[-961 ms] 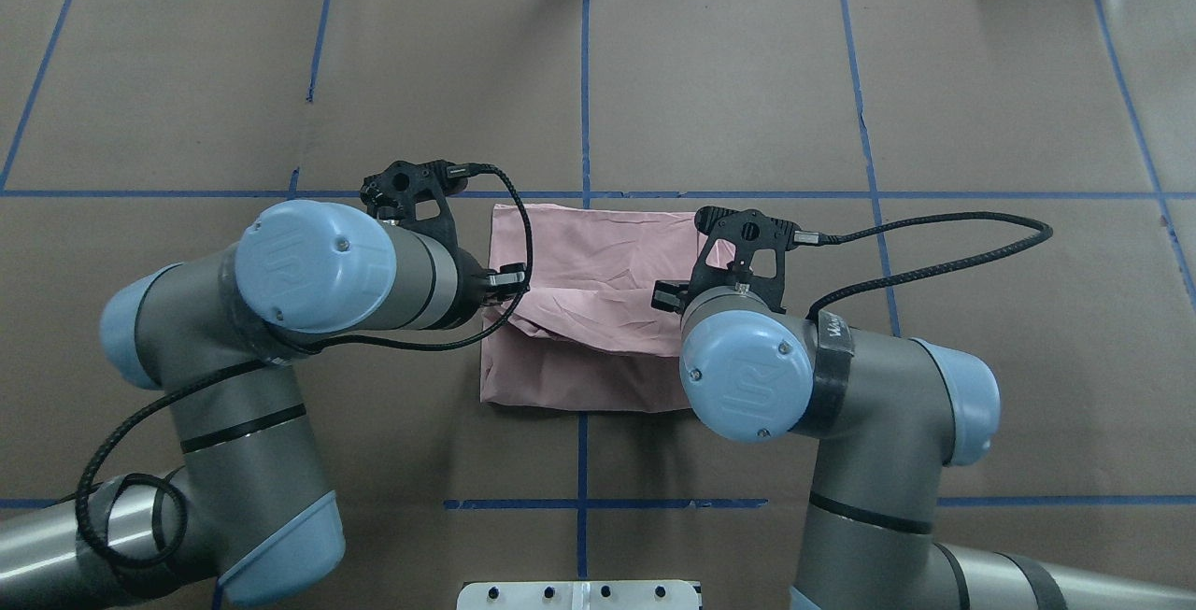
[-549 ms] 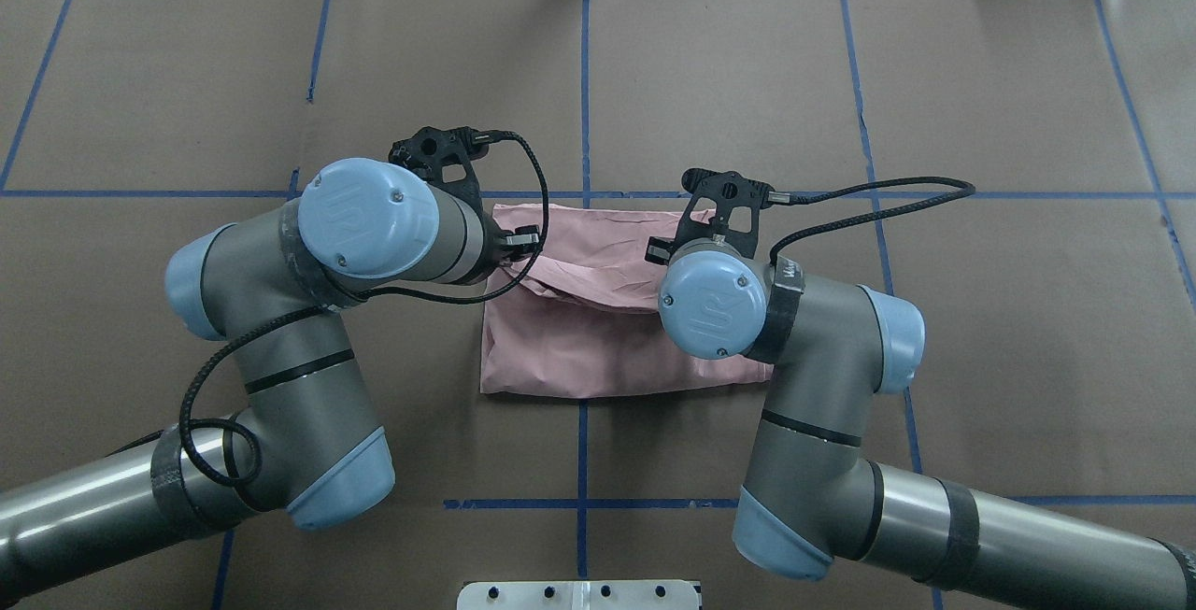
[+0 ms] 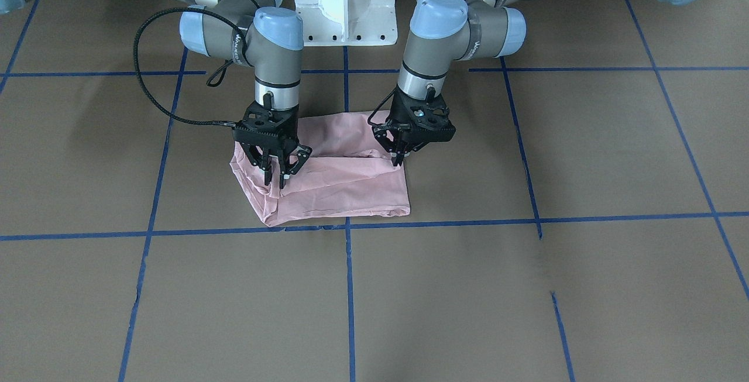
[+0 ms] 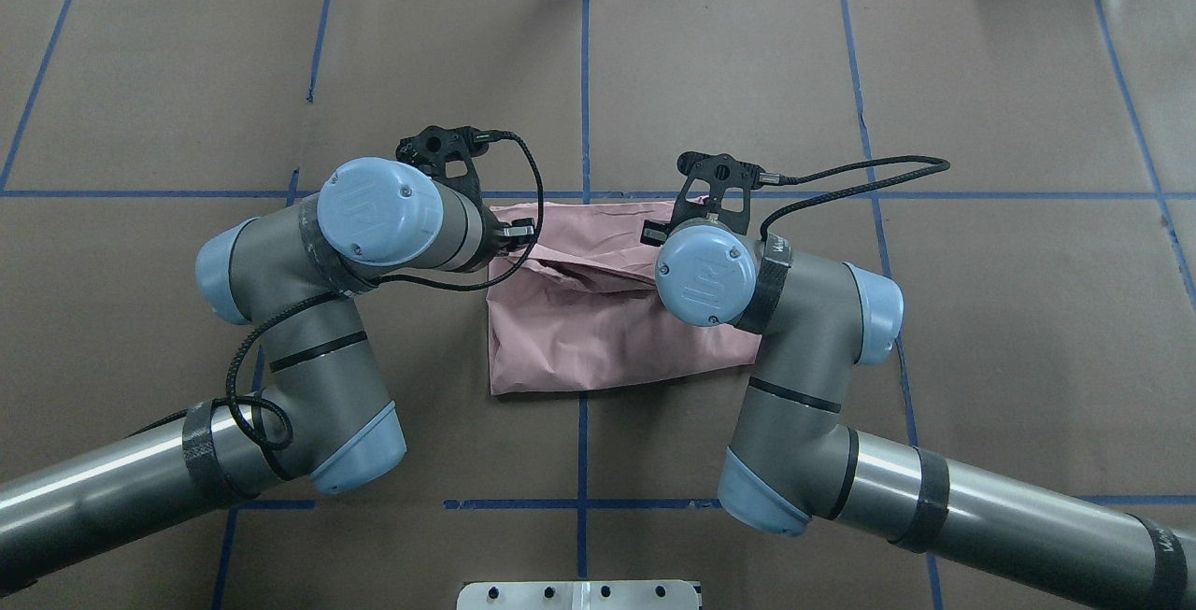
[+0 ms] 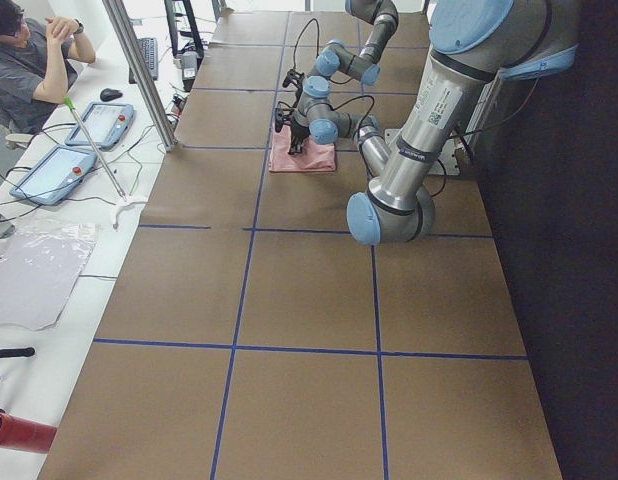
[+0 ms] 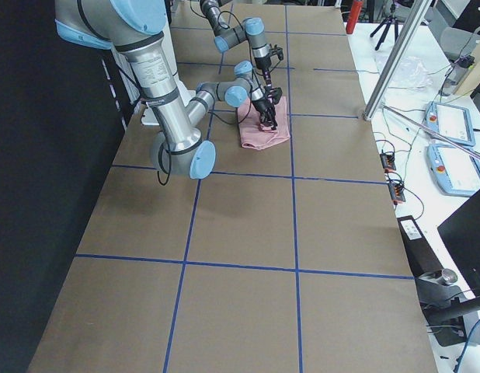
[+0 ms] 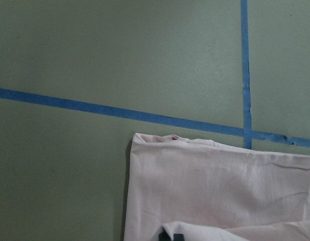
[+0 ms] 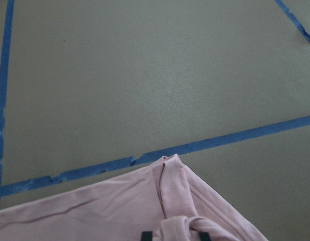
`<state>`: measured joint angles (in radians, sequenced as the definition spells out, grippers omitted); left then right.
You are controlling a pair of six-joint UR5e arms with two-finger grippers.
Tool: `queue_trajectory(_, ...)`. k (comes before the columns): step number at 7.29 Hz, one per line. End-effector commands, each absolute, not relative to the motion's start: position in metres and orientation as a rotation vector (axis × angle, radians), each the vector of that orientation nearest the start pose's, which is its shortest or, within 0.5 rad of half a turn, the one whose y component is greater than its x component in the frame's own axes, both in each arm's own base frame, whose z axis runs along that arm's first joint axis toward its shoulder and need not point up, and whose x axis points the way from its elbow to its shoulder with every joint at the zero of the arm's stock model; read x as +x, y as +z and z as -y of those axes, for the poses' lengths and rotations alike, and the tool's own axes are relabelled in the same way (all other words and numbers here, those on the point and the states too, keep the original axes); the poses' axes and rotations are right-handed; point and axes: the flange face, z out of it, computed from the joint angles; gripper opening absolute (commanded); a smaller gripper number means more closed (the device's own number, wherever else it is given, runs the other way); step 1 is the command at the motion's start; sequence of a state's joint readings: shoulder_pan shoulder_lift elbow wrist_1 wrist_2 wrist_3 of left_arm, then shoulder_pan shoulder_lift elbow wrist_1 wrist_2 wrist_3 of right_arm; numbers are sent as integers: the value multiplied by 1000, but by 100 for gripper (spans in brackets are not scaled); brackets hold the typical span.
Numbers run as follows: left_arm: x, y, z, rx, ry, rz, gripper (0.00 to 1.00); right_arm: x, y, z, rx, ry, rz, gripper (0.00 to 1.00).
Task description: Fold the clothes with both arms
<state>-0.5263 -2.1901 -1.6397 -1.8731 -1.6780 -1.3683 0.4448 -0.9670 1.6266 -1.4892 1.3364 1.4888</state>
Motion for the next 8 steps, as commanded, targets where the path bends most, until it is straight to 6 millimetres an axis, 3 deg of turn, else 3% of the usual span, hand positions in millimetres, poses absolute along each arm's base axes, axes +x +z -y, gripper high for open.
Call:
queue_trajectory(1, 523, 232, 458, 332, -136, -942, 100, -549, 258, 438, 367, 372, 701, 100)
queue_trajectory(2, 492, 227, 483, 394, -111, -936, 100, -539, 242, 435, 380, 335, 727, 100)
queue_trajectory(3, 463, 235, 505, 401, -25, -931, 100, -533, 231, 431, 393, 311, 737, 100)
queue_trajectory(4, 435, 256, 521, 421, 46, -933, 100, -527, 218, 425, 402, 280, 741, 100)
queue_trajectory(5, 428, 275, 520, 438, 50, -946, 100, -542, 212, 404, 412, 218, 745, 100)
queue_trajectory(6, 427, 276, 521, 439, 45, -949, 100, -561, 216, 383, 412, 157, 732, 100)
queue_trajectory(8, 428, 277, 519, 435, 40, -954, 100, -576, 236, 372, 438, 62, 661, 100)
